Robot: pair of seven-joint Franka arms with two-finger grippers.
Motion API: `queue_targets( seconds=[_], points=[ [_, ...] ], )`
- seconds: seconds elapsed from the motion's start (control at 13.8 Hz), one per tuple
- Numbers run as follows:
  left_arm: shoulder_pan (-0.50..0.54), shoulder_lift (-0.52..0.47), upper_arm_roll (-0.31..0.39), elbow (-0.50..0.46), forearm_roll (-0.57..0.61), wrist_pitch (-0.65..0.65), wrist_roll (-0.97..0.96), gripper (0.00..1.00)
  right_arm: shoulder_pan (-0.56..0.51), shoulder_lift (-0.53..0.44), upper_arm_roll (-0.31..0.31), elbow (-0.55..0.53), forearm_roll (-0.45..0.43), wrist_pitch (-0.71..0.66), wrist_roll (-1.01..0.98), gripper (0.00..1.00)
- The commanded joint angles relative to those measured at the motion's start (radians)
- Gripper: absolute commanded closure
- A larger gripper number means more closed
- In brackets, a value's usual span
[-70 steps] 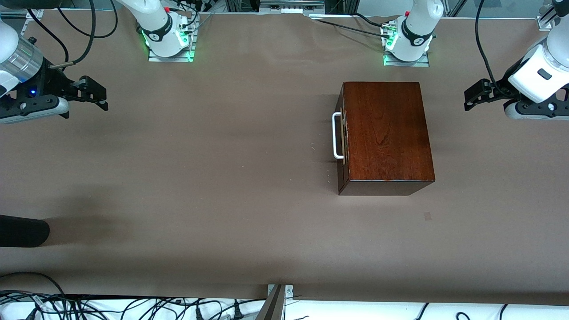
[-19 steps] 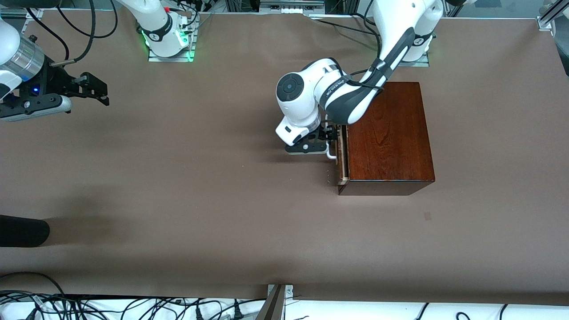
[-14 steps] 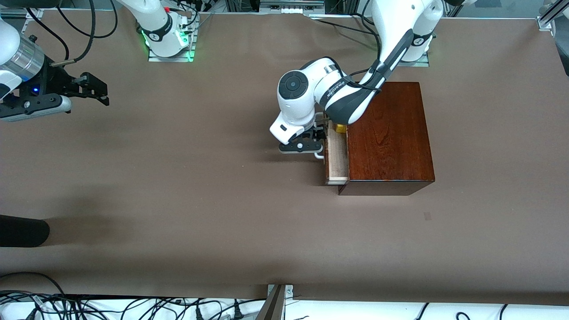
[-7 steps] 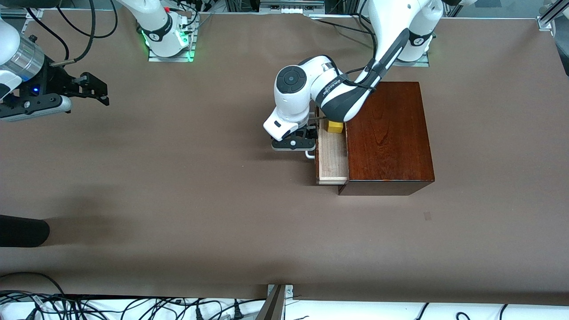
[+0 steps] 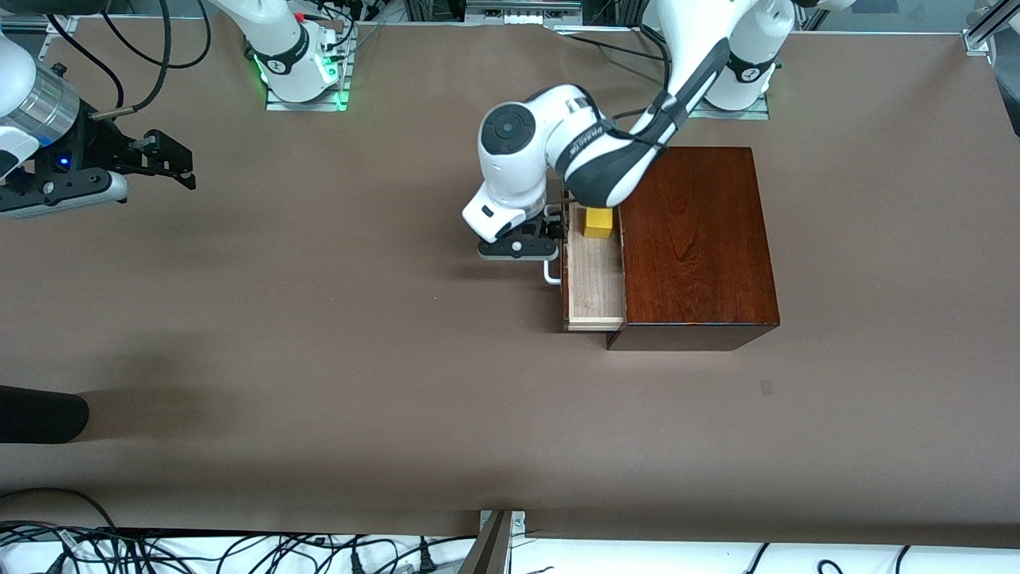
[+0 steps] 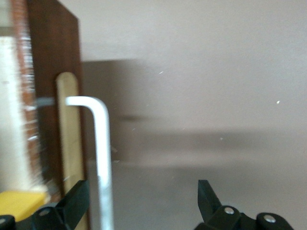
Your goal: Open drawer, take yellow block, close drawer
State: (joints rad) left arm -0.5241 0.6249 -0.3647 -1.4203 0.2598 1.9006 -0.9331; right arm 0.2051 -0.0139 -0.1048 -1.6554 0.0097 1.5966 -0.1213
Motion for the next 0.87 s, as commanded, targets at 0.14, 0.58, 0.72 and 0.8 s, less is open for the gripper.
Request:
queue_targets(
  seconds=[0.14, 0.58, 0.72, 0.8],
  points=[
    [0.022, -0.046, 0.024, 0.197, -0.013, -0.343, 0.058, 0.0, -0.01, 0.009, 0.004, 0.02, -0.007, -0.02, 0.008, 0.0],
    [0.346, -0.227, 0.01, 0.199, -0.03, -0.449, 0.356, 0.0, -0.006, 0.02, 0.007, 0.022, 0.007, -0.024, 0.006, 0.0],
    [0.445, -0.267, 0.007, 0.199, -0.042, -0.507, 0.443, 0.0, -0.004, 0.017, 0.013, 0.023, 0.035, -0.04, -0.004, 0.0],
    [0.493, -0.29, 0.009, 0.198, -0.069, -0.543, 0.511, 0.0, 0.008, 0.02, 0.017, 0.023, 0.062, -0.041, -0.006, 0.0]
  ],
)
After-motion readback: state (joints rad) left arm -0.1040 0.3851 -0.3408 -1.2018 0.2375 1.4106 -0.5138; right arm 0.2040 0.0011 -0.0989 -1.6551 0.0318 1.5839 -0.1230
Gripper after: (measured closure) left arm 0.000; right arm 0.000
